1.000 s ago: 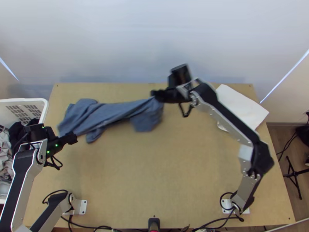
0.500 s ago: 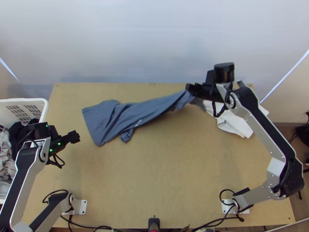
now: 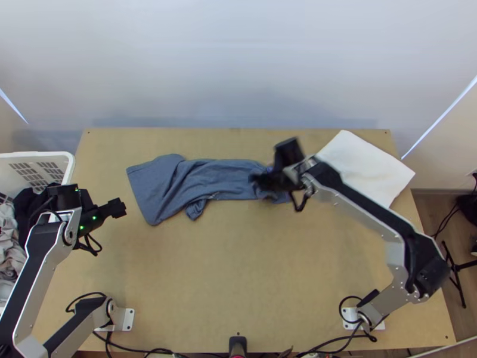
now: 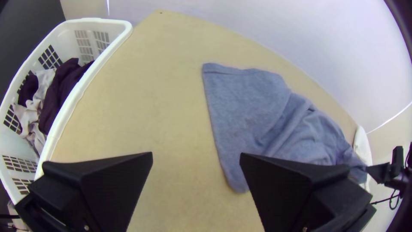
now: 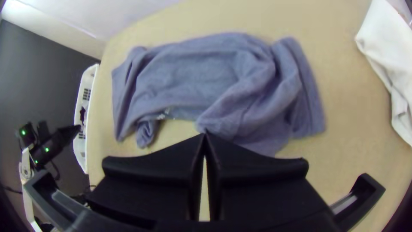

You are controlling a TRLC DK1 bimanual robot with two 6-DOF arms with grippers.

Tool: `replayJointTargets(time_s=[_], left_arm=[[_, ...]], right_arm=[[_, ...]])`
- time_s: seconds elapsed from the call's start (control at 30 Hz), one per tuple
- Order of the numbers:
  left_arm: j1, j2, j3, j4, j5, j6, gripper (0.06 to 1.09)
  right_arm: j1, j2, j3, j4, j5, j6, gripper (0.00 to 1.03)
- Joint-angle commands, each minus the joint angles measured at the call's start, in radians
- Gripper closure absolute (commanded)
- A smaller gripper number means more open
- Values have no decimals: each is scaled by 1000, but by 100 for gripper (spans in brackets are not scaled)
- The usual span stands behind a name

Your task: Fold the t-shirt

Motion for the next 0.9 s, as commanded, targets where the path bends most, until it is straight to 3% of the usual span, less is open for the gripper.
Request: replayJointTargets(time_s=[0.0,0.17,0.2,0.33,0.4,0.77,0.87], left_arm=[[-2,12,3,0,-1,-3,10],[-2,18,-3,3,-1,-3,10],[-2,19,-3,4,-1,-3,10],[-10,27,0,6,-7,-4,10],[-13,30,0,6,-8,-6,10],[-21,42,2,6,-15,-6,10],[-33,50,3,10,-25,-7,10]], right_arm=[[181,16,-105,-47,-18,49,100],[295,-7,-217,-47,-38,32,100],[310,-7,-229,-41,-38,27,94],[321,-26,-237,-40,-38,-10,56],[308,-59,-229,-34,-37,-11,45],[247,-230,-358,-73,-54,32,44],[250,-224,-390,-66,-58,59,52]])
